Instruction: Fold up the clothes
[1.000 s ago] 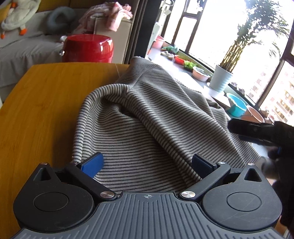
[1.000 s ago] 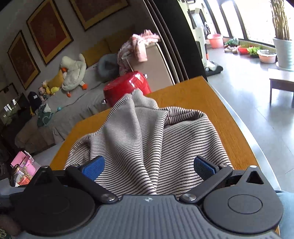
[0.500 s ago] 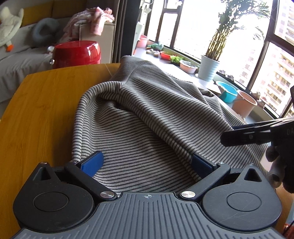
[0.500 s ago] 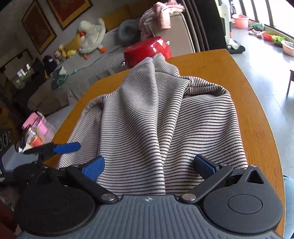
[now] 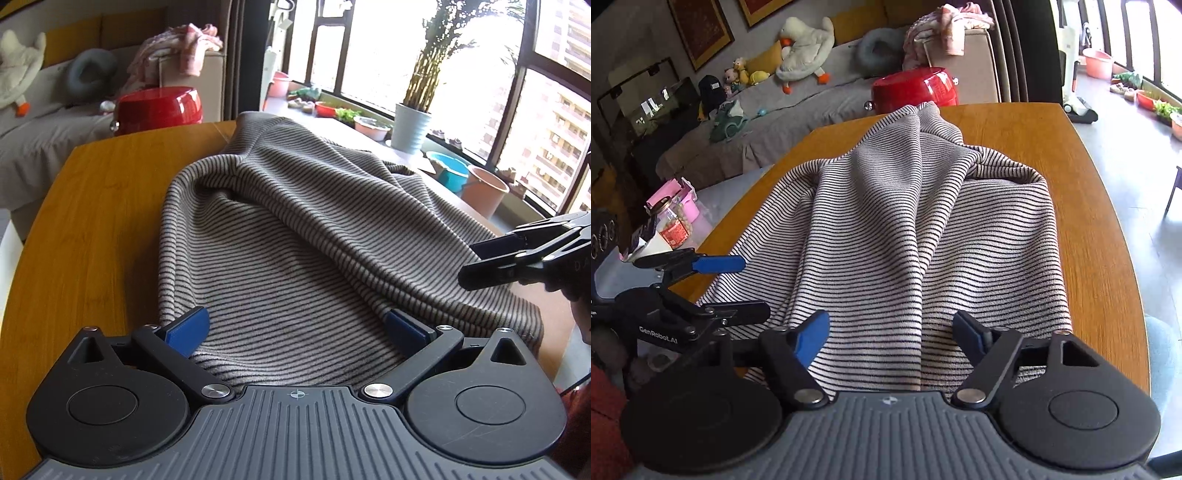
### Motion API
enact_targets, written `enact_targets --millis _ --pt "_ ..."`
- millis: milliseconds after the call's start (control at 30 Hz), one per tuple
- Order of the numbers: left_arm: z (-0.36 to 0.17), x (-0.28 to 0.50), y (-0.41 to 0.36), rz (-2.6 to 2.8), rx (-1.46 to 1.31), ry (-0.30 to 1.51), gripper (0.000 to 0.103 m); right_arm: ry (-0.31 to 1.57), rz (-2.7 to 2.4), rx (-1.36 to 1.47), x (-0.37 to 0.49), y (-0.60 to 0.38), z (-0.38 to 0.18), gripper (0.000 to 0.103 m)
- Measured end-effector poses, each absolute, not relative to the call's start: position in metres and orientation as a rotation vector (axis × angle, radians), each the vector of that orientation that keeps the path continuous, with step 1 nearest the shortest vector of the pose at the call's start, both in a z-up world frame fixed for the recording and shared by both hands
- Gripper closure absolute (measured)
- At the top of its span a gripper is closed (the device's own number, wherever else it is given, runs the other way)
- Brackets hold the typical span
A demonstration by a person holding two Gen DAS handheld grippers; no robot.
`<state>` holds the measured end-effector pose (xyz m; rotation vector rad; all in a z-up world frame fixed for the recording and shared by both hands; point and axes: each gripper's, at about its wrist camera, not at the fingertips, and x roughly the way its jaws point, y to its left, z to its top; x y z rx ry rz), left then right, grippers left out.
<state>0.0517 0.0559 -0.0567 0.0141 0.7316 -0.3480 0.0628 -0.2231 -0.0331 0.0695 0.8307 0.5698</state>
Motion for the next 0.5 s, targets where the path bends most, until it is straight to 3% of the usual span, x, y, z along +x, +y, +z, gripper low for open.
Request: enact_targets --millis 67,167,333,500 --pt "-0.054 0.052 0.051 -0.369 0.013 0.724 0.0 0.811 0.562 0.061 0.063 -0.221 -0.032 0.073" --pt "-0.044 0.046 0.043 -0.388 0.06 0.671 0.0 0.765 0.612 0.068 0.065 -0.22 -0.019 0.093" --pt "-0.029 0.044 0.032 -0.394 0.119 0.594 0.0 0.62 0.711 0.121 0.079 -0.219 0.028 0.101" --pt "-0.019 0.056 0.009 -0.43 0.195 0.497 0.0 0.547 0.798 0.167 0.095 -0.208 0.065 0.102"
